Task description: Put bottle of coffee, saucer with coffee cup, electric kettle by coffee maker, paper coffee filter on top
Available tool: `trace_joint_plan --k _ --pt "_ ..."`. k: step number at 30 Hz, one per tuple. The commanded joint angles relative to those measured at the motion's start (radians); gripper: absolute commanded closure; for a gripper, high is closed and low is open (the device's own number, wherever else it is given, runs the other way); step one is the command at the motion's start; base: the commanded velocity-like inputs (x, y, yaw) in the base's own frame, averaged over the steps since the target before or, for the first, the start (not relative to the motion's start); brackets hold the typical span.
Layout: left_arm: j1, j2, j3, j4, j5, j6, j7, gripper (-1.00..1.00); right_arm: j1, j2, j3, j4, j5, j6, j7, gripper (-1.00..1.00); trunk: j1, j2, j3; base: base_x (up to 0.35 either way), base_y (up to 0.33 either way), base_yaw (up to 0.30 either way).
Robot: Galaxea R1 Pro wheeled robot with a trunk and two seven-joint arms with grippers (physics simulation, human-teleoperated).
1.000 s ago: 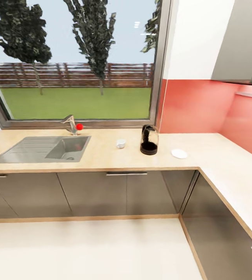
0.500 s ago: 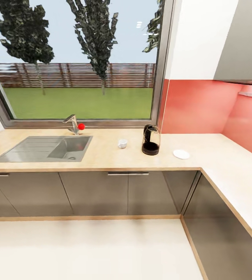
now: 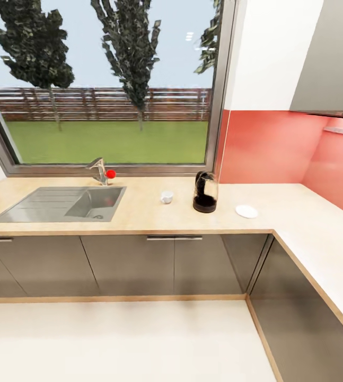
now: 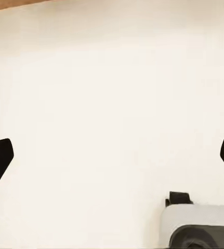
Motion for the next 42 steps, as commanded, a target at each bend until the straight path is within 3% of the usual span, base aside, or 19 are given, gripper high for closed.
trace_joint_plan --k 1,4,11,15,18,24,27,28,33,34,36,40,41,42 --pt "-0.018 -0.001 0.006 -0.042 -0.008 -0.004 0.0 -1.0 0.0 0.0 -0.001 -0.053 0.0 -0.003 -0.001 -1.0 0.0 -0.002 -0.002 0.0 0.0 0.0" --pt "-0.085 -0.005 0.009 -0.104 0.01 -0.005 -0.006 -1.0 0.0 -0.001 -0.001 -0.18 0.0 -0.003 -0.001 -1.0 0.0 -0.002 -0.002 0.0 0.0 0.0" --pt "-0.283 -0.037 0.006 -0.136 0.102 -0.005 -0.056 -1.0 -0.003 0.002 -0.001 -0.454 -0.003 -0.006 -0.001 -1.0 0.0 -0.002 -0.002 0.0 0.0 0.0" --pt "-0.384 -0.045 0.006 -0.138 0.115 0.0 -0.116 -1.0 -0.009 0.002 -0.001 -0.577 -0.008 -0.008 -0.001 -1.0 0.0 -0.002 -0.002 0.0 0.0 0.0" --pt "-0.469 -0.047 0.006 -0.138 0.12 0.007 -0.154 -1.0 -0.034 0.002 -0.001 -0.677 -0.034 -0.008 -0.001 -1.0 0.0 -0.002 -0.002 0.0 0.0 0.0" --pt "-0.629 -0.057 0.007 -0.136 0.148 0.047 -0.177 -1.0 -0.143 0.0 -0.007 -0.803 -0.144 -0.002 -0.001 -1.0 0.0 -0.002 -0.002 0.0 0.0 0.0" --pt "-0.72 -0.064 0.007 -0.136 0.165 0.159 -0.198 -1.0 -0.238 -0.001 -0.061 -0.831 -0.168 0.03 -0.001 -1.0 0.0 -0.002 -0.002 0.0 0.0 0.0" --pt "-0.824 -0.066 0.007 -0.127 0.171 0.281 -0.248 -1.0 -0.376 -0.001 -0.119 -0.842 -0.174 0.166 -0.001 -1.0 0.0 -0.002 -0.002 0.0 0.0 0.0" --pt "-0.92 -0.082 0.007 -0.119 0.172 0.394 -0.276 -1.0 -0.542 -0.001 -0.134 -0.84 -0.175 0.323 0.0 -1.0 0.0 -0.002 -0.002 0.0 0.0 0.0" --pt "-0.924 -0.086 0.007 -0.119 0.172 0.405 -0.284 -1.0 -0.549 -0.001 -0.134 -0.84 -0.175 0.333 0.0 -1.0 0.0 -0.002 -0.002 0.0 0.0 0.0" --pt "-0.925 -0.092 0.002 -0.115 0.165 0.471 -0.445 -1.0 -0.572 0.001 -0.132 -0.834 -0.175 0.381 0.002 -1.0 0.0 -0.002 -0.002 0.0 0.0 0.0" --pt "-0.923 -0.087 -0.003 -0.115 0.163 0.504 -0.506 -1.0 -0.57 0.004 -0.13 -0.829 -0.173 0.388 0.006 -1.0 0.0 -0.002 -0.002 0.0 0.0 0.0" --pt "-0.927 -0.086 -0.003 -0.118 0.162 0.582 -0.571 -1.0 -0.564 0.006 -0.128 -0.816 -0.173 0.388 0.007 -1.0 0.0 -0.002 -0.002 0.0 0.0 0.0" --pt "-0.931 -0.087 -0.002 -0.121 0.162 0.612 -0.599 -1.0 -0.563 0.007 -0.128 -0.813 -0.173 0.388 0.007 -1.0 0.0 -0.002 -0.002 0.0 0.0 0.0"
